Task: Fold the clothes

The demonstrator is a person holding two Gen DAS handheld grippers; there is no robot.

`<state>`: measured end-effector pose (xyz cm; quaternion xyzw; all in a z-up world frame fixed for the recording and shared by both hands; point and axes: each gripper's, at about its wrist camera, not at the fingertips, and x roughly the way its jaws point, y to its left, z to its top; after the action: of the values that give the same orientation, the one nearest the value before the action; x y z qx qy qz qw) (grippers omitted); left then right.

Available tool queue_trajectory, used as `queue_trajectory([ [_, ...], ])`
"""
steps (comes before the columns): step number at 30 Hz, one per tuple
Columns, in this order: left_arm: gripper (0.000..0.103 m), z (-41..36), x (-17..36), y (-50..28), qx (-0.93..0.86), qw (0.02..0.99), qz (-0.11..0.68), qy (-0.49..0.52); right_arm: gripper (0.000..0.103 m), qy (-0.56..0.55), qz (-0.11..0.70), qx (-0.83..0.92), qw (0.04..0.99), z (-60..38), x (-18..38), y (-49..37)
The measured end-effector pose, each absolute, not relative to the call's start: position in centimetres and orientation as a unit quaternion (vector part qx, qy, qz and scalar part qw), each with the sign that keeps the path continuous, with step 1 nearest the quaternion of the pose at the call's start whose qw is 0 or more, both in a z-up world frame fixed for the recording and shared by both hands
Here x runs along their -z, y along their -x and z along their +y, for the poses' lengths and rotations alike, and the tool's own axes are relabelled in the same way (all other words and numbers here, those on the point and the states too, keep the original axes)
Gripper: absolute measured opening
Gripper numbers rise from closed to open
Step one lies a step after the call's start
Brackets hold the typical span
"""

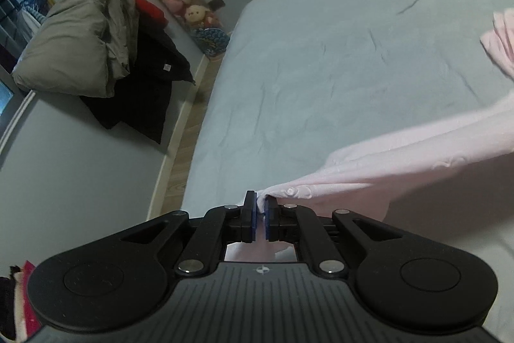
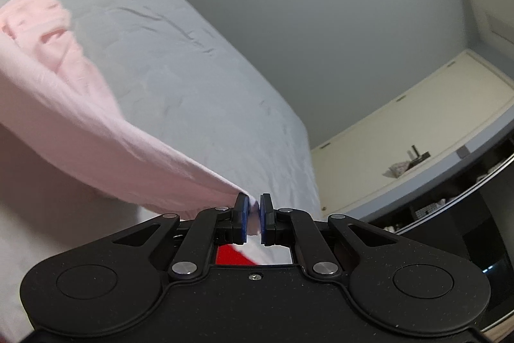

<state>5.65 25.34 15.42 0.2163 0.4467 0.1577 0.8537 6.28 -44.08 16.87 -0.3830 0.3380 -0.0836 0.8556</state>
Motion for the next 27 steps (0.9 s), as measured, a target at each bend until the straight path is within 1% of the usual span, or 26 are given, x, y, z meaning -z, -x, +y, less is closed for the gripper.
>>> queue_trajectory([
  [3,0.004,25.5,-15.4,-5.1,-0.165,0.857,0.438,-0.215,0.004,0.379,0.342,0.076,0.856,-44.0,-16.5,-4.7],
  [7,0.004,25.7,-18.7,-3.9,-0.194,0.87,0.397,-0.219,0.004,0.39,0.305,0.083,0.865,-42.8,-17.8,-3.0],
  [8,0.004,25.7,-19.6,-3.7,-0.202,0.872,0.386,-0.222,0.001,0.388,0.293,0.089,0.869,-42.7,-18.6,-2.8],
  [10,0.004,25.8,-21.3,-3.4,-0.214,0.877,0.369,-0.222,0.0,0.379,0.26,0.108,0.881,-42.7,-21.5,-2.8],
  [14,0.004,26.6,-24.7,-2.8,-0.209,0.889,0.361,-0.19,0.0,0.327,0.267,0.102,0.901,-43.7,-25.4,-2.7],
  [16,0.004,26.0,-23.8,-3.1,-0.193,0.877,0.388,-0.21,0.0,0.304,0.296,0.073,0.902,-43.6,-25.9,-2.5],
  [18,0.004,25.6,-22.4,-3.2,-0.193,0.867,0.399,-0.229,0.0,0.296,0.317,0.04,0.9,-43.3,-25.2,-2.1],
  [21,0.004,25.6,-19.6,-3.6,-0.191,0.856,0.424,-0.227,0.0,0.295,0.346,-0.019,0.89,-41.8,-23.1,-1.4],
  [25,0.004,26.2,-17.3,-3.5,-0.199,0.845,0.44,-0.229,0.001,0.315,0.373,-0.105,0.866,-39.5,-19.6,-1.1],
  [26,0.004,26.6,-17.3,-3.5,-0.199,0.845,0.441,-0.227,0.002,0.328,0.38,-0.131,0.855,-39.0,-18.6,-1.2],
  [27,0.004,26.9,-17.0,-3.6,-0.2,0.844,0.445,-0.222,0.006,0.345,0.387,-0.159,0.84,-38.3,-17.5,-1.4],
])
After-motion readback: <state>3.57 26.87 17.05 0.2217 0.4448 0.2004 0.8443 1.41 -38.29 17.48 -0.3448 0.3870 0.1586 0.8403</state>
